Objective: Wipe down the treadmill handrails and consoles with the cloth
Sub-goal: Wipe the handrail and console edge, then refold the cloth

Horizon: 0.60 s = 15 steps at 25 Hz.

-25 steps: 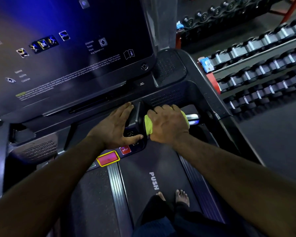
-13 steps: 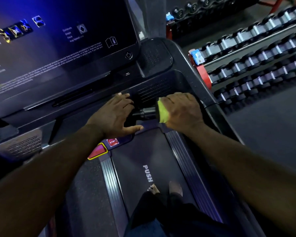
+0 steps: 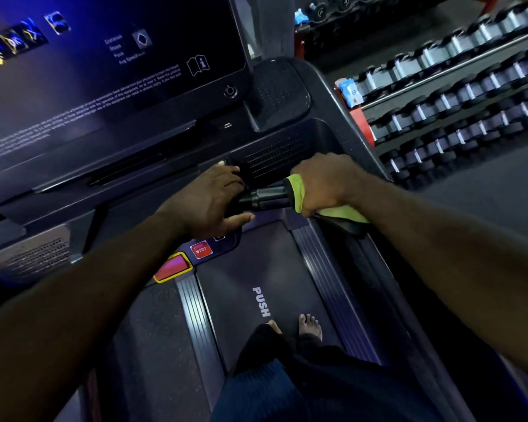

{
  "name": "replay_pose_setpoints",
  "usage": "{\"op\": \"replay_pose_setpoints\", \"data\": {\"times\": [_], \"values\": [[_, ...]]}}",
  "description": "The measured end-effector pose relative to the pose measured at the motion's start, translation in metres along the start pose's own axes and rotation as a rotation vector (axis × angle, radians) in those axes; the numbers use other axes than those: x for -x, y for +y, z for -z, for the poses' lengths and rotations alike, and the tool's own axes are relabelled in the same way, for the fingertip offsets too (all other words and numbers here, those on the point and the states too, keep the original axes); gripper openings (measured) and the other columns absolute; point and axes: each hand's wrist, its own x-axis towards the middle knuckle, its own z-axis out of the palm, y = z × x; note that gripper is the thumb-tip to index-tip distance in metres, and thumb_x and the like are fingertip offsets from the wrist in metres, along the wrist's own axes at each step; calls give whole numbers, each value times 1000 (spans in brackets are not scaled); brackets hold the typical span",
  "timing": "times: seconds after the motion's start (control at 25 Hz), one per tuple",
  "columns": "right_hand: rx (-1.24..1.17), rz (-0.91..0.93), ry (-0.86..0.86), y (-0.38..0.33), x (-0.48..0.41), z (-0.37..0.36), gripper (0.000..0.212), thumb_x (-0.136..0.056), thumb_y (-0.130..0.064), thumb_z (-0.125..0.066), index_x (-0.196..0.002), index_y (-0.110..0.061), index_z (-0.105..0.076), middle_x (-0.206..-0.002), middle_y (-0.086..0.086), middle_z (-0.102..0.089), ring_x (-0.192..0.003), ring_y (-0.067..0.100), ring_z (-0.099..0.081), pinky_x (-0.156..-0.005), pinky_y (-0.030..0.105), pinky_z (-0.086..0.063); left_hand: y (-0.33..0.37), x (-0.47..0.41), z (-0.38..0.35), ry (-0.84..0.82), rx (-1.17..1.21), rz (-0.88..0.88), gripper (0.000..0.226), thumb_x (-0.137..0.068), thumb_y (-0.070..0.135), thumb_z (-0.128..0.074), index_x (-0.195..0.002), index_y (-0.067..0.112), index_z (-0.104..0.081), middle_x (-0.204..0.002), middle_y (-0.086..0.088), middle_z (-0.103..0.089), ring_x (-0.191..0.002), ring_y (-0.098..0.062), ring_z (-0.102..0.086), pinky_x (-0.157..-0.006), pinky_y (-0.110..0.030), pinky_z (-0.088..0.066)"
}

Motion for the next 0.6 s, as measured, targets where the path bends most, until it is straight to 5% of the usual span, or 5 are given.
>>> {"op": "replay_pose_setpoints", "data": {"times": [0.2,0.28,0.44,0.52,0.6], "values": [[103,-28,683,-11,20,-69,38,-70,-32,-69,-106,-20,-62,-94,2,-65,-87,29,-61,-78,43,-48,-3,-1,-4,16,-27,-8,69,-92,60,-58,-115,-4,-70,-119,-20,-71,-133,-41,-57,-121,-54,-37],[100,10,537,-9,15,-55,41,-66,-36,-73,-103,-23,-61,-91,1,-64,-83,28,-63,-74,40,-50,-4,-3,-6,12,-27,4,70,-91,61,-58,-115,-4,-70,-119,-20,-71,-133,-41,-57,-121,-54,-37],[-37,40,-173,3,-14,15,56,-41,-51,-87,-88,-30,-63,-84,-5,-64,-74,21,-66,-63,29,-50,-2,-2,-4,18,7,7,69,-90,61,-60,-113,-2,-71,-119,-20,-71,-132,-40,-58,-121,-53,-37],[-27,36,-80,2,-13,7,55,-45,-52,-85,-90,-31,-62,-83,-6,-61,-74,21,-64,-64,31,-50,-3,-2,-5,30,26,1,68,-90,61,-61,-113,-2,-72,-118,-20,-71,-132,-40,-59,-120,-54,-37],[44,41,348,-5,5,-26,45,-58,-46,-79,-95,-29,-61,-84,-4,-61,-77,24,-63,-66,33,-49,-4,-2,-3,28,-4,2,69,-90,61,-60,-113,-3,-72,-117,-20,-72,-131,-40,-60,-119,-55,-39]]}}
